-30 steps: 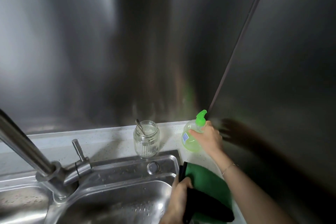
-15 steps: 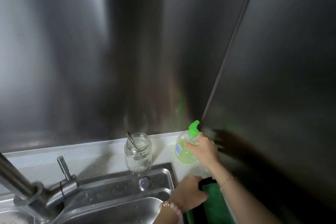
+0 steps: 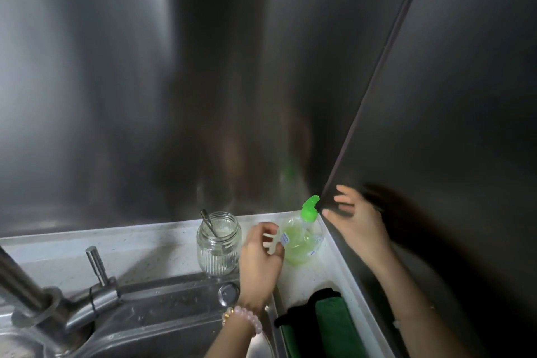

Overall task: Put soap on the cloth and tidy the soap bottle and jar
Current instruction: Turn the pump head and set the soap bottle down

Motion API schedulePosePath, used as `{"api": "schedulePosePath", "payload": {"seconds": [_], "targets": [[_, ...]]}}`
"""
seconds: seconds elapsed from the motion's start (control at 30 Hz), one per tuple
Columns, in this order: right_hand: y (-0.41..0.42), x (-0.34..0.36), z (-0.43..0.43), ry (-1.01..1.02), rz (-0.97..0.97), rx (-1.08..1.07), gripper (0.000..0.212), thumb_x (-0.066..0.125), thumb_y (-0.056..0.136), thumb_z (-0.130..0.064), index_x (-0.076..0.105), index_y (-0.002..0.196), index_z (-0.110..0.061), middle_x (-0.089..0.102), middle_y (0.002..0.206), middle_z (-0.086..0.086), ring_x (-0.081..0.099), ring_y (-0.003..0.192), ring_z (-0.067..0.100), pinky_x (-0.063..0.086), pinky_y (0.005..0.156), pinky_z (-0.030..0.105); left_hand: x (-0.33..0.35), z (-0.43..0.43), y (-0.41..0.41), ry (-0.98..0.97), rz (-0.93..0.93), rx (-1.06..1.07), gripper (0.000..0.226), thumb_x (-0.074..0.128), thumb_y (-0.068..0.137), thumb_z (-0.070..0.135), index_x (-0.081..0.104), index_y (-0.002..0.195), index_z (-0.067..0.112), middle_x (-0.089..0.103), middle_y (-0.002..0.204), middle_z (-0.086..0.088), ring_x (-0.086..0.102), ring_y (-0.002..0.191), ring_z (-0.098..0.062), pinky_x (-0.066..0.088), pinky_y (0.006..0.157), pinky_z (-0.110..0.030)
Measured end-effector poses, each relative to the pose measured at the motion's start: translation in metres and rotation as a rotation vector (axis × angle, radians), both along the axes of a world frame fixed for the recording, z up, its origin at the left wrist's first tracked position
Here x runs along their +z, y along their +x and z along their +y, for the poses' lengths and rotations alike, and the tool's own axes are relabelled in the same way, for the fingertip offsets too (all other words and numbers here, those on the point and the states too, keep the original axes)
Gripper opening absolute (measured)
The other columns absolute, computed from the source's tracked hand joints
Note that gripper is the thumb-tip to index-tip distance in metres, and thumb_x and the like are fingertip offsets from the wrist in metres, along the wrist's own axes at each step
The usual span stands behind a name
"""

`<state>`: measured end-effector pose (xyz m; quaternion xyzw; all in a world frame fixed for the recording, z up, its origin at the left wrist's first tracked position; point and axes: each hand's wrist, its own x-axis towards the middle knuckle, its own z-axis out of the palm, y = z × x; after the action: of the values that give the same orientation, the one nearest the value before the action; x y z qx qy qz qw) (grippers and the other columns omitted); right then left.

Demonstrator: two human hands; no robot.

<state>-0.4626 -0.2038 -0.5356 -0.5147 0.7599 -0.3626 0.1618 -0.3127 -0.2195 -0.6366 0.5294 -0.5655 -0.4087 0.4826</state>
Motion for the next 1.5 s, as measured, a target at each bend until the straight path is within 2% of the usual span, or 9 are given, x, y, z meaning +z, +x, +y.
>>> {"api": "schedulePosePath", "payload": {"seconds": [0.07, 0.13, 0.3, 0.5, 0.6, 0.93, 1.03, 1.23, 1.5], "targets": [[-0.004, 0.015, -0.003, -0.053, 0.066, 0.062, 0.051, 0.069, 0.076, -0.011, 0.055, 0.125, -0.02, 0.063, 0.125, 0.003, 0.059, 0.112, 0.019, 0.046, 0.1, 0.04, 0.0, -0.004, -0.007, -0.02, -0.033, 0.003, 0.041, 0.068, 0.073, 0.013, 0.05, 0.107, 0.028, 0.055, 0.11, 0.006, 0.054, 0.102, -0.013, 0.046, 0.094, -0.029], [-0.005, 0.025, -0.008, -0.02, 0.193, 0.171, 0.05, 0.067, 0.077, -0.008, 0.057, 0.123, -0.025, 0.06, 0.126, -0.001, 0.057, 0.114, 0.017, 0.045, 0.1, 0.034, -0.004, -0.007, -0.018, 0.023, -0.09, -0.06, 0.07, 0.074, 0.07, 0.02, 0.038, 0.13, 0.016, 0.041, 0.126, 0.005, 0.04, 0.117, -0.007, 0.033, 0.103, -0.019], [-0.002, 0.026, -0.021, 0.171, 0.358, 0.393, 0.045, 0.064, 0.078, -0.005, 0.063, 0.118, -0.026, 0.062, 0.122, -0.007, 0.06, 0.106, 0.016, 0.047, 0.093, 0.027, -0.012, -0.015, -0.043, 0.092, -0.103, -0.198, 0.115, 0.083, 0.059, 0.031, 0.012, 0.146, 0.009, 0.022, 0.149, -0.003, 0.022, 0.14, -0.017, 0.024, 0.112, -0.023], [0.0, 0.029, -0.033, 0.184, 0.6, 0.471, 0.025, 0.06, 0.084, -0.013, 0.07, 0.106, -0.021, 0.066, 0.109, -0.001, 0.062, 0.095, 0.021, 0.048, 0.087, 0.033, -0.027, -0.02, -0.053, 0.057, -0.177, -0.192, 0.101, 0.079, 0.061, 0.032, 0.021, 0.142, 0.017, 0.033, 0.143, 0.001, 0.034, 0.133, -0.016, 0.037, 0.107, -0.028], [0.001, 0.032, -0.036, 0.221, 0.679, 0.507, 0.023, 0.059, 0.086, -0.017, 0.07, 0.106, -0.023, 0.064, 0.106, 0.0, 0.062, 0.094, 0.024, 0.05, 0.086, 0.037, -0.03, -0.023, -0.051, 0.038, -0.154, -0.229, 0.096, 0.078, 0.064, 0.029, 0.024, 0.142, 0.016, 0.033, 0.141, 0.002, 0.034, 0.132, -0.014, 0.035, 0.107, -0.024], [-0.005, 0.031, -0.046, 0.219, 0.688, 0.566, 0.022, 0.059, 0.084, -0.007, 0.071, 0.094, -0.021, 0.065, 0.102, 0.001, 0.061, 0.089, 0.023, 0.052, 0.082, 0.039, -0.034, -0.039, -0.04, 0.038, -0.114, -0.308, 0.094, 0.084, 0.055, 0.026, 0.036, 0.136, 0.024, 0.032, 0.128, 0.003, 0.039, 0.12, -0.009, 0.037, 0.109, -0.025], [-0.007, 0.032, -0.049, 0.211, 0.676, 0.569, 0.022, 0.06, 0.082, -0.003, 0.072, 0.09, -0.02, 0.065, 0.099, 0.0, 0.061, 0.084, 0.02, 0.053, 0.08, 0.038, -0.033, -0.04, -0.039, 0.028, -0.136, -0.312, 0.098, 0.084, 0.058, 0.028, 0.031, 0.139, 0.021, 0.032, 0.128, 0.005, 0.041, 0.117, -0.008, 0.035, 0.103, -0.018], [-0.011, 0.031, -0.049, 0.167, 0.684, 0.578, 0.034, 0.053, 0.077, 0.009, 0.071, 0.079, -0.02, 0.062, 0.089, -0.007, 0.055, 0.068, 0.008, 0.053, 0.071, 0.033, -0.032, -0.038, -0.038, 0.031, -0.085, -0.308, 0.087, 0.084, 0.055, 0.022, 0.04, 0.13, 0.023, 0.037, 0.122, 0.007, 0.046, 0.114, -0.009, 0.039, 0.1, -0.021], [-0.011, 0.029, -0.05, 0.172, 0.64, 0.546, 0.027, 0.059, 0.081, 0.002, 0.074, 0.093, -0.017, 0.068, 0.099, 0.0, 0.061, 0.074, 0.011, 0.054, 0.078, 0.033, -0.031, -0.037, -0.038, 0.05, -0.039, -0.327, 0.086, 0.084, 0.056, 0.017, 0.041, 0.13, 0.024, 0.034, 0.12, 0.007, 0.049, 0.112, -0.011, 0.04, 0.101, -0.022]]}}
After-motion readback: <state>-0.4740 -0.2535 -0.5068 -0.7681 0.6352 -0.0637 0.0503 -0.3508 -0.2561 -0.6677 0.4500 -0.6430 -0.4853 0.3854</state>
